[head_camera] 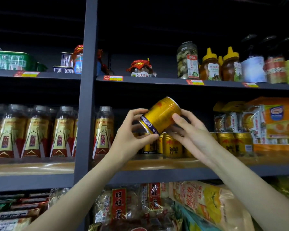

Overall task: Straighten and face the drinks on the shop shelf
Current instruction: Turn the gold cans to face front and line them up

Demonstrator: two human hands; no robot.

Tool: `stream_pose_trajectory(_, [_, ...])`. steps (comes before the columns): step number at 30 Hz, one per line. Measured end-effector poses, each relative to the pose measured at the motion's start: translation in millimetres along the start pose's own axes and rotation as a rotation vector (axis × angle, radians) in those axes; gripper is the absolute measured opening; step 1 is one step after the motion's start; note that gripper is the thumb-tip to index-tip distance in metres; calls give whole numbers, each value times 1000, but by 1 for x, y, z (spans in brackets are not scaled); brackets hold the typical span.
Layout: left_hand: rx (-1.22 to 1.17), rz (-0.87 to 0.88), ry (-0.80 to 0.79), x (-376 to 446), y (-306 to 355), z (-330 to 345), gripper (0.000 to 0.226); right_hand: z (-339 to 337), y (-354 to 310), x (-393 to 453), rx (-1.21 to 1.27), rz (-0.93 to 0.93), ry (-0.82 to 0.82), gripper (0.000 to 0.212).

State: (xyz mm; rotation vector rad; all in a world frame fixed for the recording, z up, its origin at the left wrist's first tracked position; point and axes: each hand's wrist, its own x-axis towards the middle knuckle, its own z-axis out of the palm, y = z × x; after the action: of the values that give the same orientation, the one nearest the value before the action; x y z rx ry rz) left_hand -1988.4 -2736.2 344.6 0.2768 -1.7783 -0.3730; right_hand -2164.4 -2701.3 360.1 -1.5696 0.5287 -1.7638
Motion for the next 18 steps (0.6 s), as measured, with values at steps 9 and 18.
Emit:
stream_pose_trajectory(9, [457,87,-171,3,-27,-18,46,-9,11,-1,-771,-393,88,81])
stream_pose_trajectory(18, [361,-2,-29,2,-43,-31,36,-12,16,5,-951,-589,-11,87])
